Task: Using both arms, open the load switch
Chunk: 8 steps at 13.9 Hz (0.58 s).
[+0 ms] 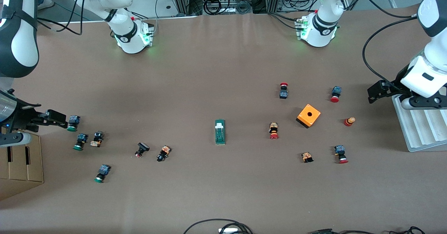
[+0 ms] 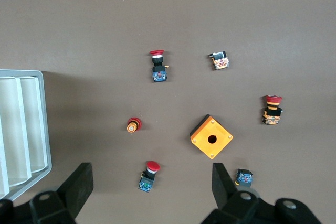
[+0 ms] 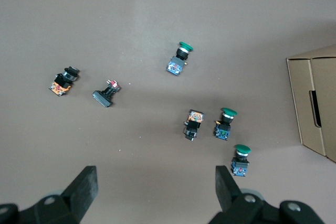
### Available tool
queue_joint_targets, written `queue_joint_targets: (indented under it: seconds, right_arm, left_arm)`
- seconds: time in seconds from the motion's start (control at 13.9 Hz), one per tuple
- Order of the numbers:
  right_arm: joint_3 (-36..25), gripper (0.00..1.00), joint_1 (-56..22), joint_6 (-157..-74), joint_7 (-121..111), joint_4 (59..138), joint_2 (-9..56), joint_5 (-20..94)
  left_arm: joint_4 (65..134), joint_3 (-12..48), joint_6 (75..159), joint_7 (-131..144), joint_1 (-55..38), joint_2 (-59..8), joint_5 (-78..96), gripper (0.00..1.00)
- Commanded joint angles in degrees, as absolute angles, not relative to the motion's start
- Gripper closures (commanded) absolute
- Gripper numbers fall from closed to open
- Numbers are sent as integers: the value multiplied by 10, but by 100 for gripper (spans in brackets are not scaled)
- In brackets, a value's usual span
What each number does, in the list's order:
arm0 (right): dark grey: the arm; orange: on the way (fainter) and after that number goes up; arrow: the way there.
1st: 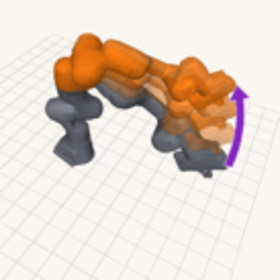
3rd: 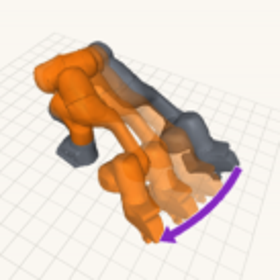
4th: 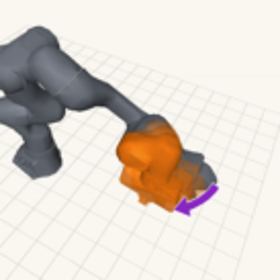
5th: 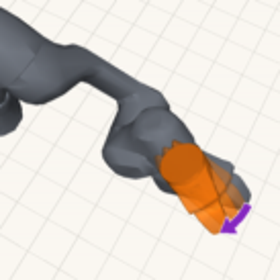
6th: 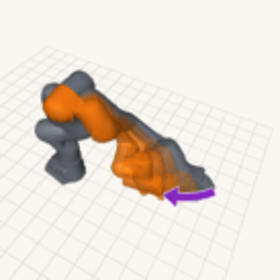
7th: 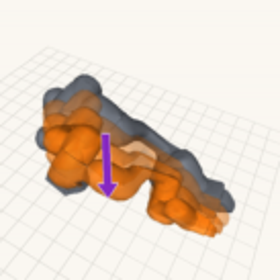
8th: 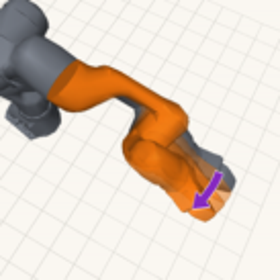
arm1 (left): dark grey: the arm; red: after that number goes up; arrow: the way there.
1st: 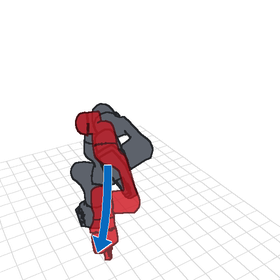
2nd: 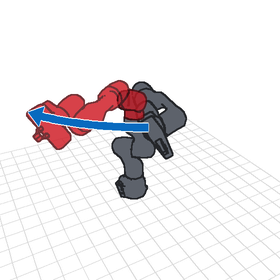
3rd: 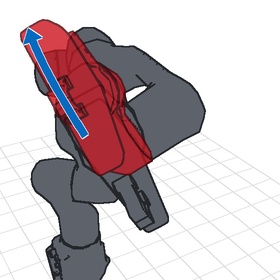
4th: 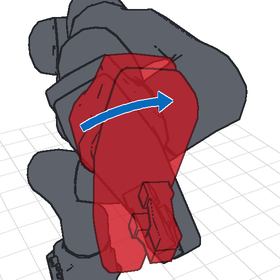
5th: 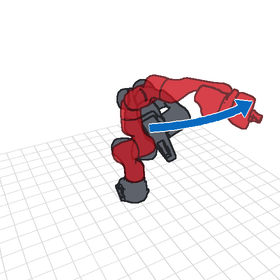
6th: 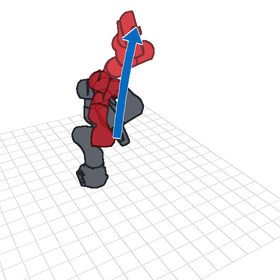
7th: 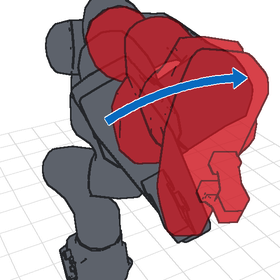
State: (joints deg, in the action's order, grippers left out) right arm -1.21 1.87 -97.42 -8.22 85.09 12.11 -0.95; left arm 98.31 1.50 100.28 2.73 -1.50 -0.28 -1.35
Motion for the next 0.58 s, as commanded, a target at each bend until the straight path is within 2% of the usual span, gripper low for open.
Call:
queue_joint_targets:
  seconds: [0.0,0.5]
  right_arm:
    - [-5,0,25,-969,-86,846,126,-9]
    - [-5,0,24,-969,-83,846,124,-8]
  left_arm:
    - [983,11,997,36,-24,-4,-11,0]
    - [974,14,976,33,-27,-4,-11,0]
